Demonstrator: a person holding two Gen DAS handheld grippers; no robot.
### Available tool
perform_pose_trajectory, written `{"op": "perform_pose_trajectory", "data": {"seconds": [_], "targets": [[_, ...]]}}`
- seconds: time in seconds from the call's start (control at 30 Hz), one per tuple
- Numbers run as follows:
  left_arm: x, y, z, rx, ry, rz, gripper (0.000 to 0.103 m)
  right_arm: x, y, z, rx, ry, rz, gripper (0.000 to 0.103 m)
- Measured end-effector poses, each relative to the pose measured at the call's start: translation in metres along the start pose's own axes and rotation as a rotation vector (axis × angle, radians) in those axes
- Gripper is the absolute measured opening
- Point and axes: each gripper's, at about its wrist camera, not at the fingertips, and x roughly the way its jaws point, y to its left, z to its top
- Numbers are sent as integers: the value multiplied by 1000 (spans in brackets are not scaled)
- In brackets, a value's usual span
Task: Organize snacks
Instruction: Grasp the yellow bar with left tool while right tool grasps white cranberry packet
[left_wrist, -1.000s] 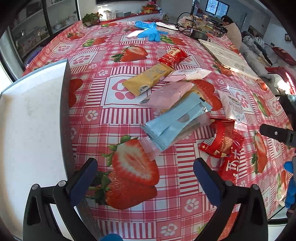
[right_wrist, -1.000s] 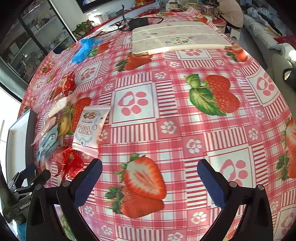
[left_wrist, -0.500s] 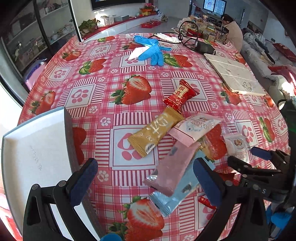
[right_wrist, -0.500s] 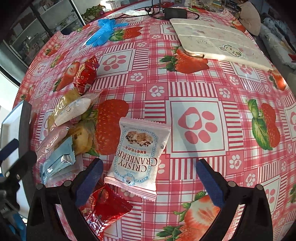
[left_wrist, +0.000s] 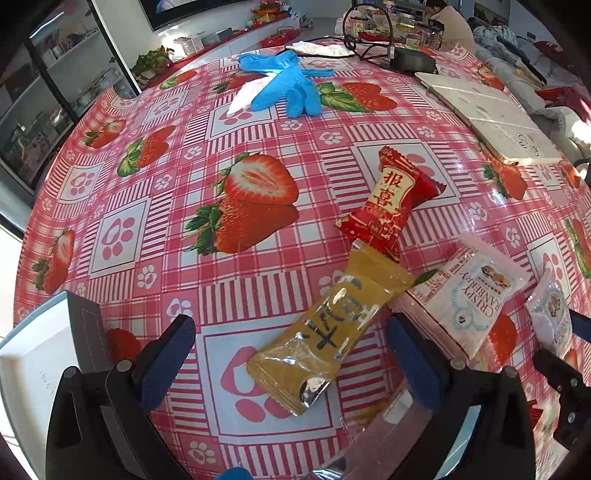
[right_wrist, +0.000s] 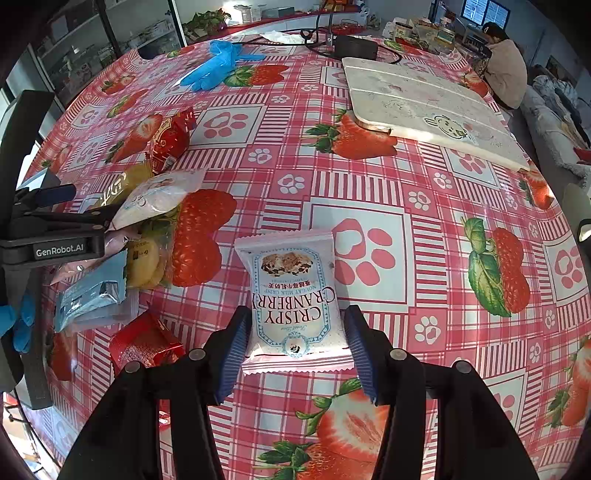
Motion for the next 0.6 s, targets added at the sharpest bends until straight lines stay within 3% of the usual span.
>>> {"op": "perform_pose_trajectory", "data": {"seconds": [0.03,0.1,0.13,0.23,0.33,0.4,0.43,0.47,0.5,0.53,0.6], "targets": [[1,0,1,-6,-3,-12,103,0,0,0,-2,2,8,60],[5,4,3,-42,8,-67,103,3,1,1,-1,14,3,77],[6,9,3,-69,9,-94,103,5,1,2,1,13,3,80],[5,8,0,-62,-27,-84,103,6,1,4,3,10,-5,80],[4,4,2,-67,-2,-59,102,8,-2,10,23,13,0,80],[-1,-2,2,-44,-4,-59,92,8,-1,13,23,21,-10,76],[-5,-9,1,-14,-13,-57,79,7,-1,13,13,17,-30,69],[-9,-14,0,8,-17,-79,56,4,-1,13,9,11,-22,51],[-11,-19,0,19,-14,-103,44,3,-2,13,12,15,-17,45],[-14,-23,-1,22,-7,-105,29,2,-5,12,24,19,-2,44],[-18,-28,-5,11,-7,-82,26,-1,-11,8,54,17,22,44]]}}
